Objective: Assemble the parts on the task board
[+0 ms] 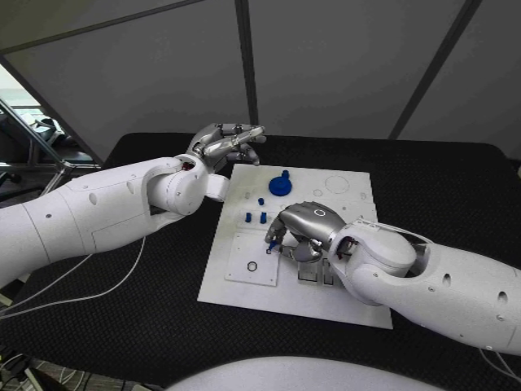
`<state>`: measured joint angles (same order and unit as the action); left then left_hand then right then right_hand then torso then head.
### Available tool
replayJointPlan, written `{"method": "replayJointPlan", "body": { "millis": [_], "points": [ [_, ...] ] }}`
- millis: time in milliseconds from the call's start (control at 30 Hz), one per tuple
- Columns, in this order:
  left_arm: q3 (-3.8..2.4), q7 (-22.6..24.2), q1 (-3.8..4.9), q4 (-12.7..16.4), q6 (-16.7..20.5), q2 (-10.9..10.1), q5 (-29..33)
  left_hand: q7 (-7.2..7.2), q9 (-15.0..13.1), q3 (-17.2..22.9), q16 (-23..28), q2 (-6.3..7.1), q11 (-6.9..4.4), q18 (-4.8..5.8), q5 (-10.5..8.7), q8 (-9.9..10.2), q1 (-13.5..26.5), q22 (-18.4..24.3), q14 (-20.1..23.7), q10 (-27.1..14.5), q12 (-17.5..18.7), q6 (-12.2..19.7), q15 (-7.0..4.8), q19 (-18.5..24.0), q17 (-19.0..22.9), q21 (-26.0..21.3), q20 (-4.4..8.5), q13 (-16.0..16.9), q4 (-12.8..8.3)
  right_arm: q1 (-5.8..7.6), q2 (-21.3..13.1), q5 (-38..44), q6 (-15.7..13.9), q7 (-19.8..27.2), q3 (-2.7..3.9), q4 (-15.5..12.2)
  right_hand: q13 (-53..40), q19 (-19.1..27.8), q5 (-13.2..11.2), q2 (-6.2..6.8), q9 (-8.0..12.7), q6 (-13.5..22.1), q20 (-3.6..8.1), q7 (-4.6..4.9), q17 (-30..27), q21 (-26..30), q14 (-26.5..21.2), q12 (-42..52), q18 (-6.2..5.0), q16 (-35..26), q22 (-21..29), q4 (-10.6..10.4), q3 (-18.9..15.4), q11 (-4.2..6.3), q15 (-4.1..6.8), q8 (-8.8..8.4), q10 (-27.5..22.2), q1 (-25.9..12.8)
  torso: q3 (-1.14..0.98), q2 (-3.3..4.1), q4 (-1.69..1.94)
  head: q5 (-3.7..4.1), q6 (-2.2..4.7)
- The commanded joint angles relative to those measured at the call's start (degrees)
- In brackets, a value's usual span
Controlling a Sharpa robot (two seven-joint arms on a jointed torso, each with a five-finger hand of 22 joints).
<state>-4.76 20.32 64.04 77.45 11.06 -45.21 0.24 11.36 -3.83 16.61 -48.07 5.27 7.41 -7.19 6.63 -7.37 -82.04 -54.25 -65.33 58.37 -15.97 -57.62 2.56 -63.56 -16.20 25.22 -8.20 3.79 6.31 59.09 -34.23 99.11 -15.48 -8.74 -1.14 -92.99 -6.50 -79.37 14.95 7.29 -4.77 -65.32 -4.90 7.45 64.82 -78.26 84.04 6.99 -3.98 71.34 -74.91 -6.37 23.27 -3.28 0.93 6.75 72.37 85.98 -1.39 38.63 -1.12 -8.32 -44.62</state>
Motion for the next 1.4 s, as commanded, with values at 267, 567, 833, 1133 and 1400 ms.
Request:
{"method": "replayJointPlan", "body": {
  "millis": [267,567,833,1133,1400],
  "points": [
    [-0.04,0.1,0.11,0.1,-0.7,0.2,0.2,0.01,0.0,0.1,0.2,0.20,-0.01,-3.16,0.14,-0.1,-0.6,0.1,0.3,-0.3,0.2,0.4,0.07,0.5,0.1,-0.4,0.01,-0.1,-0.3,-0.39,0.9,0.4,2.6,1.0,-0.05,0.7,0.1,-0.2,0.4,0.07,0.0,0.1,-0.19,0.24,0.2,-0.3,2.0,-0.4,0.35,0.3,-2.2,0.1,0.4,-0.16,0.17,-0.14,0.1,-0.7,0.00,0.09,-0.02,-0.50,-0.52],
    [-0.04,-0.1,0.13,0.1,-0.9,0.2,0.2,0.01,0.0,0.1,0.2,0.20,-0.01,-3.16,0.14,-0.1,-0.6,0.1,0.3,-0.3,0.2,0.4,0.07,0.5,0.1,-0.4,0.01,-0.1,-0.3,-0.47,1.2,1.7,2.6,0.4,-0.06,0.9,0.1,-0.2,0.4,0.07,0.0,0.1,-0.19,0.26,0.1,-0.3,2.0,-0.5,0.34,0.3,-2.1,0.1,0.4,-0.17,0.17,-0.16,0.1,-0.7,0.01,0.02,-0.03,-0.72,-0.75],
    [-0.04,-0.3,0.13,0.1,-1.0,0.1,0.2,0.00,0.0,0.1,0.3,0.17,-0.01,-3.16,0.14,-0.1,-0.5,0.1,0.4,-0.4,0.2,0.3,0.08,0.5,0.1,-0.4,0.00,0.0,-0.3,-0.48,1.4,3.8,2.8,-1.3,-0.06,0.8,0.1,-0.2,0.3,0.10,0.0,0.0,-0.22,0.28,0.1,-0.3,2.0,-0.5,0.34,0.3,-2.2,0.1,0.4,-0.20,0.14,-0.19,0.2,-0.9,-0.01,0.03,-0.02,-0.76,-0.91],
    [-0.04,-0.4,0.15,0.2,-1.1,0.1,0.2,0.00,0.0,0.1,0.3,0.17,-0.01,-3.16,0.14,-0.1,-0.5,0.1,0.4,-0.4,0.2,0.3,0.08,0.5,0.1,-0.4,0.00,0.0,-0.3,-0.49,2.1,4.5,4.4,-2.1,-0.06,1.1,0.5,0.5,0.1,1.18,0.6,2.4,-0.73,1.24,-0.2,0.4,1.8,-2.3,0.17,0.2,-1.5,-0.4,0.0,-1.09,-0.59,-1.98,-1.8,-3.7,0.04,0.02,-0.08,-0.77,-0.94],
    [-0.04,-0.5,0.19,0.1,-1.1,0.1,0.2,0.00,0.0,0.2,0.3,0.20,0.00,-3.16,0.13,-0.1,-0.5,0.1,0.4,-0.4,0.2,0.3,0.10,0.5,0.1,-0.4,-0.01,-0.1,-0.4,-0.49,2.3,4.6,3.9,-2.2,-0.07,1.4,1.4,1.9,-0.5,2.27,0.9,4.8,-1.59,1.69,-1.0,2.0,1.5,-3.3,-0.29,-0.2,0.1,-0.7,-0.6,-2.14,-1.45,-3.16,-5.8,-5.6,0.05,-0.05,-0.01,-0.63,-0.71]
  ]
}}
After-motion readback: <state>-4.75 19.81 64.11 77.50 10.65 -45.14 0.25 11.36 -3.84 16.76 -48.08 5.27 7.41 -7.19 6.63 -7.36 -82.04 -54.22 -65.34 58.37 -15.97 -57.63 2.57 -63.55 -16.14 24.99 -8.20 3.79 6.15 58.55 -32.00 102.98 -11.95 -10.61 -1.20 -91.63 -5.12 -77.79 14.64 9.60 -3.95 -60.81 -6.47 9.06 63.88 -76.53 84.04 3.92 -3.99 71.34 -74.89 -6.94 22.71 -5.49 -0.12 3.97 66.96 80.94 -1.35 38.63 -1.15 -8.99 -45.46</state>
